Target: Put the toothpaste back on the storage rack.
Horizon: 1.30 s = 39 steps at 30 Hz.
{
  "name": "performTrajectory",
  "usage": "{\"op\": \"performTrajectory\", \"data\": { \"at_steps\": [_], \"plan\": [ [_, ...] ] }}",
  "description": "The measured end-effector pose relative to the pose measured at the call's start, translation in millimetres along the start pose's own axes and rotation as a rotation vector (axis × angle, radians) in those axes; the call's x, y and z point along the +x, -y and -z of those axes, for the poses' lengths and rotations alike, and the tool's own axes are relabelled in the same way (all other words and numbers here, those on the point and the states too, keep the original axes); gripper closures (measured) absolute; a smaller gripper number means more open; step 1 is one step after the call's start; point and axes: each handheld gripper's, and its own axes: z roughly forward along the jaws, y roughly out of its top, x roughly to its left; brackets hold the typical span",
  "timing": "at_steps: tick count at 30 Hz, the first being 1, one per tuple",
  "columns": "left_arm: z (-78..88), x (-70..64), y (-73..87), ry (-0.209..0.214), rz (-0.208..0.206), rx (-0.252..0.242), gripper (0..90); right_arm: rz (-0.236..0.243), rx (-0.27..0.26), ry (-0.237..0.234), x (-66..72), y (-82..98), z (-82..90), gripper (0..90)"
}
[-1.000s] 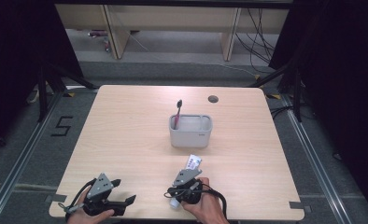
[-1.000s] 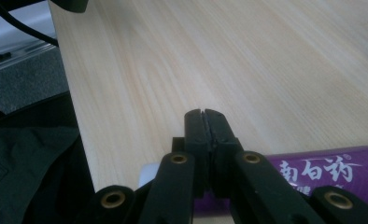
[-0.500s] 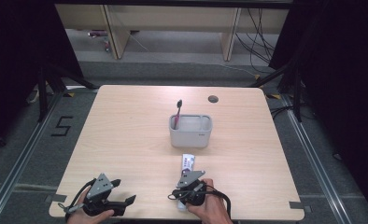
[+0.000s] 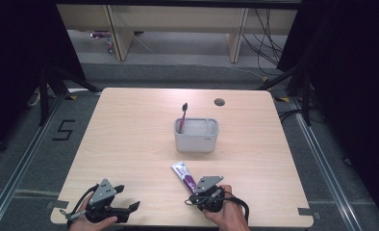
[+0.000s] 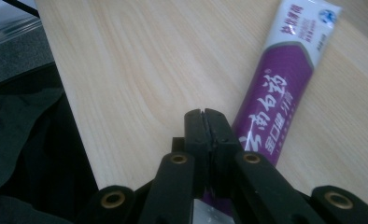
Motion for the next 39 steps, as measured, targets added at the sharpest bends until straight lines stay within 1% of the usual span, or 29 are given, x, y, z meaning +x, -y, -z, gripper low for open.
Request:
{"op": "performTrajectory", "data": {
  "at_steps": [1,2,3,4,5,6,7,13,14,15,16,18,20,21,22,23,24,25,27,29,30,31,32,33,34,35,36,37,39],
  "plan": [
    [0.0,-0.1,-0.1,0.000,0.000,-0.001,18.2,-0.004,-0.004,-0.006,-0.8,1.0,0.8,88.6],
    [0.0,-0.1,-0.1,0.000,0.000,-0.001,18.2,-0.015,0.004,0.015,-1.3,2.0,3.3,88.6],
    [0.0,0.0,0.0,0.000,0.001,-0.001,18.2,-0.023,0.003,0.013,-2.2,3.0,3.7,88.6],
    [-0.3,-0.1,0.0,0.000,0.003,-0.003,18.2,-0.011,-0.003,0.013,-4.2,3.3,2.8,88.6],
    [-0.3,0.0,0.1,0.000,0.003,-0.002,18.2,-0.021,-0.003,0.023,-4.7,4.2,4.3,88.6],
    [0.3,1.5,0.0,-0.007,-0.015,0.013,18.2,-0.032,-0.005,0.021,-5.1,5.1,6.2,88.6],
    [0.2,1.4,0.0,-0.007,-0.014,0.012,18.2,-0.021,-0.002,0.023,-7.4,5.7,8.2,88.6],
    [0.2,1.4,0.0,-0.008,-0.014,0.012,18.2,-0.030,-0.010,0.040,-14.2,10.1,10.8,88.6],
    [0.2,1.4,0.0,-0.008,-0.014,0.013,18.2,-0.030,-0.004,0.030,-14.7,10.6,13.2,88.6],
    [-0.4,0.3,0.1,-0.001,-0.001,0.002,18.2,-0.040,-0.001,0.036,-14.5,11.3,15.0,88.6],
    [-0.6,-0.1,0.1,0.000,0.003,-0.001,18.2,-0.046,-0.009,0.037,-14.7,12.0,14.4,88.6],
    [-0.7,-0.2,0.2,0.000,0.003,-0.001,18.2,-0.055,0.005,0.040,-15.0,13.0,17.1,88.6],
    [0.6,1.9,0.0,-0.007,-0.023,0.021,18.2,-0.032,0.002,0.036,-17.8,13.8,16.6,88.6],
    [-0.5,0.4,0.2,-0.001,-0.001,0.003,18.2,-0.062,0.002,0.059,-17.0,14.5,16.0,88.6],
    [-0.5,0.4,0.2,-0.001,0.000,0.002,18.2,-0.095,0.031,0.076,-16.0,14.9,19.2,88.6],
    [-0.5,0.5,0.2,0.000,0.000,0.002,18.2,-0.062,0.012,0.048,-18.0,15.1,18.7,88.6],
    [-0.5,0.4,0.2,-0.001,0.000,0.002,18.2,-0.033,0.004,0.043,-20.8,15.3,18.4,88.6],
    [-0.5,0.5,0.2,-0.003,-0.002,0.003,18.2,-0.053,0.003,0.053,-19.7,15.6,18.6,88.6],
    [-0.7,0.1,0.3,0.000,0.001,0.003,18.2,-0.049,0.005,0.040,-20.3,15.7,18.5,88.4],
    [0.3,0.7,0.1,-0.007,-0.014,0.021,18.2,-0.038,0.016,0.041,-20.3,14.7,19.5,87.6],
    [0.0,1.1,0.3,0.002,-0.013,0.019,18.2,-0.041,0.010,0.052,-19.2,13.7,18.7,87.3],
    [-0.2,1.0,0.4,0.002,-0.014,0.018,18.2,-0.025,-0.002,0.053,-19.1,12.7,19.1,86.8],
    [-0.4,1.0,0.4,0.003,-0.014,0.017,18.2,-0.022,0.011,0.033,-18.8,10.8,20.8,86.1],
    [-1.3,0.1,0.5,-0.001,-0.002,0.006,18.2,-0.025,0.012,0.044,-17.3,9.2,21.9,85.5],
    [-0.5,0.9,0.4,-0.003,-0.014,0.018,18.2,-0.012,0.009,0.032,-17.1,7.3,23.1,84.6],
    [-1.0,0.9,0.6,0.001,-0.013,0.013,18.2,-0.016,-0.004,0.041,-16.7,6.1,21.8,83.7],
    [-1.2,0.6,0.6,0.002,-0.008,0.012,18.2,-0.023,0.004,0.044,-15.5,4.4,24.5,82.2],
    [-0.5,0.8,0.4,-0.003,-0.016,0.019,18.2,-0.007,0.012,0.040,-16.6,2.5,25.3,80.2],
    [-0.2,0.9,0.4,-0.002,-0.016,0.020,18.2,-0.018,0.020,0.044,-16.6,-0.1,25.0,76.0]
  ]
}}
